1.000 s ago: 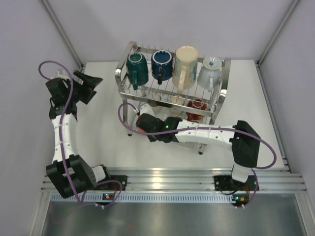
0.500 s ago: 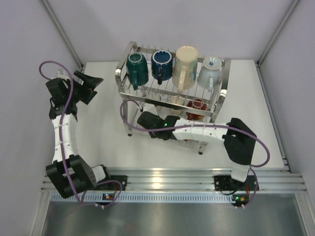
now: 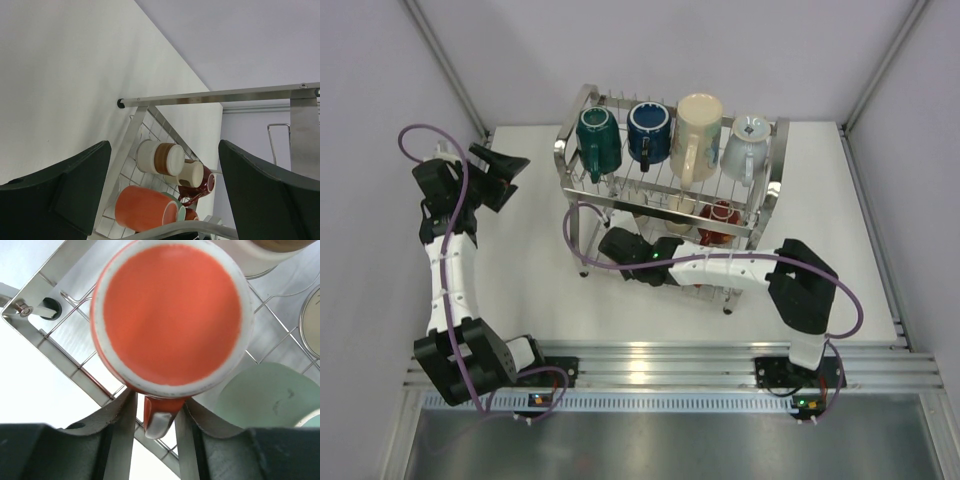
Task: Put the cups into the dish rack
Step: Place the cup upside down on the dish rack
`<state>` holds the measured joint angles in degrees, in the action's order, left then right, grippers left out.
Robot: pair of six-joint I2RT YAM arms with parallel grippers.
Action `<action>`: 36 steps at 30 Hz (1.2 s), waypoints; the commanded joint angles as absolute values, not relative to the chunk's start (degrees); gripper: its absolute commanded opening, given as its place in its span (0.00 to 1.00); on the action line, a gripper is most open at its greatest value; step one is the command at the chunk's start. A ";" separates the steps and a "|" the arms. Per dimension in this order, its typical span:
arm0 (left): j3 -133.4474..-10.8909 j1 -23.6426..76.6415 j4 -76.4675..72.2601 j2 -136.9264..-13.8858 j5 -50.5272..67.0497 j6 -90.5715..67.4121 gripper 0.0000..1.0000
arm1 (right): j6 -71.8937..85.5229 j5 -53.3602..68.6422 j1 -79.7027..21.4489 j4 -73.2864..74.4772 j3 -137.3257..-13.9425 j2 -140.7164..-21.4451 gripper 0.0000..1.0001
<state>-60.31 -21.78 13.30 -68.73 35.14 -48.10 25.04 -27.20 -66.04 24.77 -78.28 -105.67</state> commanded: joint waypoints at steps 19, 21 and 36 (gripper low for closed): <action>-60.91 -22.15 10.28 -66.88 37.26 -48.52 0.94 | 19.43 -27.69 -67.14 26.36 -81.11 -101.86 0.46; -61.00 -22.15 10.28 -66.97 37.18 -48.52 0.94 | 18.20 -26.46 -67.85 29.17 -81.91 -101.95 0.46; -60.82 -21.71 8.88 -66.01 44.56 -42.99 0.93 | 18.54 -19.78 -78.22 44.38 -91.48 -94.32 0.47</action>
<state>-60.31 -21.76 13.04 -68.62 40.10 -46.68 18.46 -23.18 -76.64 42.22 -85.71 -101.62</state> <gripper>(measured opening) 0.935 0.465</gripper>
